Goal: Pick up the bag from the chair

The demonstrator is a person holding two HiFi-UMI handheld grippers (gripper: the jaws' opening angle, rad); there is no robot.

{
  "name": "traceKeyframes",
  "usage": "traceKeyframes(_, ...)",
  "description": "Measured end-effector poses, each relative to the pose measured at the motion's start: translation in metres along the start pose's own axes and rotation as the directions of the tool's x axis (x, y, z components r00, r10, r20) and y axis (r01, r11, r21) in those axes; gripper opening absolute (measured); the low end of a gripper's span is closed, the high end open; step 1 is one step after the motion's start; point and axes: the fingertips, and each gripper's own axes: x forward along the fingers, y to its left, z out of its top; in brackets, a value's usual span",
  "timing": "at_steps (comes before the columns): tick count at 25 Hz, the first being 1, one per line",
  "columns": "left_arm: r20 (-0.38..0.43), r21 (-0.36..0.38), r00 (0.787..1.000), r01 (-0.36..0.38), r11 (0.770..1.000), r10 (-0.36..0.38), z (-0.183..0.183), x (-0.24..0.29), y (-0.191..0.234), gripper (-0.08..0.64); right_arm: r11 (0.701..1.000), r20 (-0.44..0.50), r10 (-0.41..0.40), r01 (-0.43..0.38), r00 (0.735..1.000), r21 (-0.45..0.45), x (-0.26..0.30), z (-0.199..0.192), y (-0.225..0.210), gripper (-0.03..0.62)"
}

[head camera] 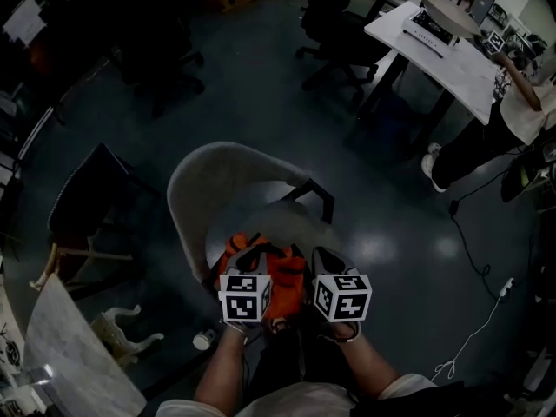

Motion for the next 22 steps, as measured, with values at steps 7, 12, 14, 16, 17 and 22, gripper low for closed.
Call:
traceKeyframes(7, 0.048, 0.019, 0.999, 0.018, 1.0, -0.019, 0.007, -0.049, -0.005, 0.018, 0.998, 0.031, 0.013, -0.011, 0.999, -0.061, -0.032, 0.007, 0.033, 0.033)
traceKeyframes(12, 0.095, 0.044, 0.995, 0.032, 0.999, -0.036, 0.018, -0.085, -0.013, 0.018, 0.995, 0.088, 0.017, -0.008, 0.996, -0.102, -0.059, 0.022, 0.055, 0.033)
traceKeyframes(14, 0.117, 0.051, 0.992, 0.045, 0.998, -0.051, 0.021, -0.098, -0.017, 0.018, 0.993, 0.108, 0.014, -0.001, 0.994, -0.116, -0.07, 0.025, 0.062, 0.034)
traceKeyframes(16, 0.143, 0.064, 0.987, 0.059, 0.996, -0.068, 0.026, -0.109, -0.022, 0.018, 0.991, 0.129, 0.012, 0.005, 0.992, -0.131, -0.08, 0.029, 0.069, 0.033)
traceKeyframes(17, 0.157, 0.069, 0.985, 0.065, 0.995, -0.075, 0.029, -0.114, -0.024, 0.018, 0.99, 0.14, 0.01, 0.009, 0.99, -0.138, -0.085, 0.032, 0.071, 0.034)
traceKeyframes(22, 0.203, 0.076, 0.973, 0.098, 0.992, -0.111, 0.037, -0.134, -0.04, 0.018, 0.99, 0.189, -0.019, 0.045, 0.982, -0.136, -0.109, 0.035, 0.072, 0.034)
